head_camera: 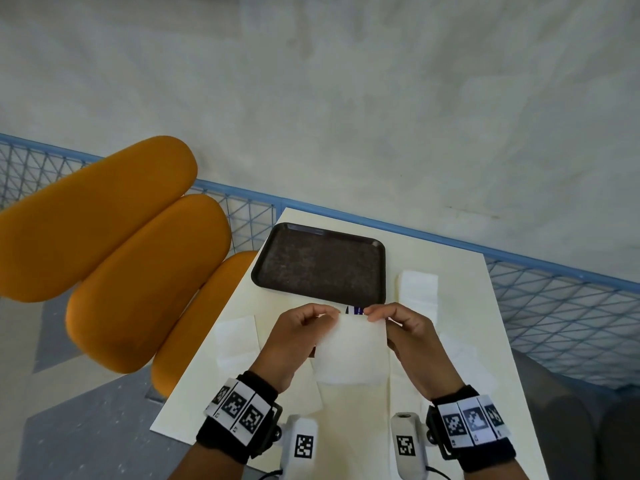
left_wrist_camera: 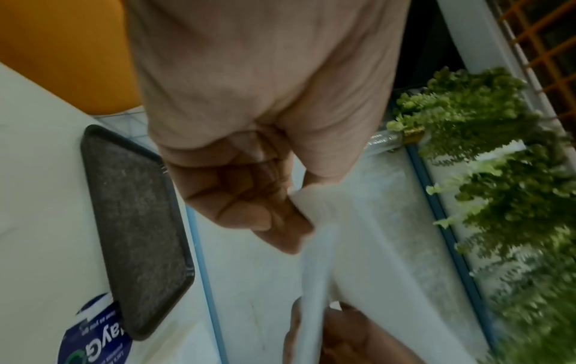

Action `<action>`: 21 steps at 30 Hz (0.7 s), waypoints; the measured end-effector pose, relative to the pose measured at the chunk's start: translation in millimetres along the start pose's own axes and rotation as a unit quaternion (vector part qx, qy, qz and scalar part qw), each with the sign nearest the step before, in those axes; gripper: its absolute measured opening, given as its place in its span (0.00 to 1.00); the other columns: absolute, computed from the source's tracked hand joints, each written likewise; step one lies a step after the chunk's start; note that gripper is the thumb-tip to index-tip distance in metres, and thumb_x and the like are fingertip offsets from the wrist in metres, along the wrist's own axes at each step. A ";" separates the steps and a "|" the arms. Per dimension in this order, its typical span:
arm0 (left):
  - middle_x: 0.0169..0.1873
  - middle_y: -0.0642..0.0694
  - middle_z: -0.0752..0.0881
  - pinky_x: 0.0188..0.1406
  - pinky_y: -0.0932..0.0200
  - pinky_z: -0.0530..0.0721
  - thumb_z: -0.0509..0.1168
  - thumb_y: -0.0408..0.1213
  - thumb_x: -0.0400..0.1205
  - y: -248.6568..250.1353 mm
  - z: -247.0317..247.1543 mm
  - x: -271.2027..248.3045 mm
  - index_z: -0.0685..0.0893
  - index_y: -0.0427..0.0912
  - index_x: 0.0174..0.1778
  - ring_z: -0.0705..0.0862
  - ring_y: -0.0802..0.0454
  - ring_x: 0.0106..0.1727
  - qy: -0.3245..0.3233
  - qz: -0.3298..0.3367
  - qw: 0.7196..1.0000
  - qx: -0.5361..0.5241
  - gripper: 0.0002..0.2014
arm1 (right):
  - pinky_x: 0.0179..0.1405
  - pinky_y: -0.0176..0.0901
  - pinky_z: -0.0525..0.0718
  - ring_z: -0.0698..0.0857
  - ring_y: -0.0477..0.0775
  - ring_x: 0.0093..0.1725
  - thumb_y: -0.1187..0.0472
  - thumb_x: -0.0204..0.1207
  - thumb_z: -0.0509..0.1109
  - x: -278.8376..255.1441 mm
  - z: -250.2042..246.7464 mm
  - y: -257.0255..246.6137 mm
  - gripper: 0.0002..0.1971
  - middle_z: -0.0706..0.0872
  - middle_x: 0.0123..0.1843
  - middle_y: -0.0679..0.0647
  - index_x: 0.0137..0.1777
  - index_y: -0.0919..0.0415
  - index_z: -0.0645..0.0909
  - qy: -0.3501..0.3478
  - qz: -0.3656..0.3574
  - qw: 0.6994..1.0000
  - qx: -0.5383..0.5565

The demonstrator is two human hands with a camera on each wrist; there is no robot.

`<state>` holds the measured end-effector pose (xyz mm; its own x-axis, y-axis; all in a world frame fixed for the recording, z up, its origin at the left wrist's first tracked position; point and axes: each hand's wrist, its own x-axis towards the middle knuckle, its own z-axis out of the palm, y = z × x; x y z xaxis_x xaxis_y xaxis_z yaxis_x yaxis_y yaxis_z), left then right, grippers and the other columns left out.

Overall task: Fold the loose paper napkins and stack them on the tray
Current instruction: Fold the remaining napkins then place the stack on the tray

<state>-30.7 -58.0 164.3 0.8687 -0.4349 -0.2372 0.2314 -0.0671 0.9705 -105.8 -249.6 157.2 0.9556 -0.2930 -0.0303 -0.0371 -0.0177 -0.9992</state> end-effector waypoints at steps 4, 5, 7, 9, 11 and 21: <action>0.47 0.45 0.89 0.47 0.55 0.91 0.70 0.46 0.84 -4.1 4.9 11.0 0.88 0.57 0.51 0.87 0.47 0.50 0.019 0.045 0.994 0.098 0.03 | 0.50 0.51 0.84 0.87 0.62 0.54 0.77 0.79 0.56 3.8 -10.3 -2.8 0.20 0.90 0.57 0.60 0.51 0.59 0.88 0.001 0.020 0.999 0.040; 0.45 0.46 0.89 0.47 0.55 0.91 0.70 0.48 0.83 -4.2 5.6 13.4 0.87 0.59 0.52 0.87 0.48 0.49 0.020 0.054 0.991 0.117 0.03 | 0.50 0.52 0.84 0.87 0.62 0.53 0.72 0.80 0.57 5.3 -12.6 -3.3 0.17 0.90 0.57 0.61 0.52 0.57 0.87 -0.003 0.021 0.999 0.048; 0.45 0.56 0.88 0.45 0.65 0.90 0.69 0.50 0.83 -2.2 8.0 15.7 0.85 0.61 0.53 0.86 0.53 0.49 0.019 0.077 0.983 0.167 0.04 | 0.48 0.53 0.86 0.88 0.61 0.54 0.56 0.79 0.63 9.1 -16.0 -5.4 0.12 0.90 0.56 0.59 0.56 0.54 0.87 -0.016 0.029 0.999 0.041; 0.46 0.65 0.85 0.41 0.75 0.84 0.69 0.51 0.83 2.0 12.2 17.1 0.83 0.66 0.53 0.85 0.58 0.50 0.015 0.103 0.972 0.210 0.05 | 0.47 0.48 0.87 0.89 0.56 0.53 0.47 0.78 0.68 14.3 -18.5 -8.6 0.13 0.91 0.53 0.53 0.56 0.51 0.87 -0.027 0.026 0.998 -0.043; 0.47 0.68 0.84 0.40 0.77 0.83 0.69 0.50 0.83 6.3 18.7 19.1 0.80 0.71 0.52 0.85 0.60 0.50 0.001 0.124 0.967 0.221 0.07 | 0.46 0.38 0.85 0.88 0.48 0.50 0.49 0.82 0.71 19.8 -21.8 -11.2 0.07 0.91 0.50 0.47 0.52 0.49 0.89 -0.046 -0.001 0.989 -0.140; 0.35 0.70 0.87 0.41 0.76 0.84 0.65 0.49 0.86 16.5 48.9 41.4 0.84 0.61 0.41 0.86 0.68 0.42 0.015 0.103 0.972 0.209 0.08 | 0.38 0.32 0.77 0.81 0.40 0.36 0.57 0.84 0.70 46.9 -52.9 -15.9 0.09 0.88 0.37 0.47 0.41 0.53 0.87 -0.097 -0.041 0.975 -0.194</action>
<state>-12.3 -121.1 172.6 0.8915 -0.4519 -0.0307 -0.1420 -0.3432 0.9285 -75.9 -313.7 173.1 0.9960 -0.0892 0.0078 -0.0291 -0.4057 -0.9136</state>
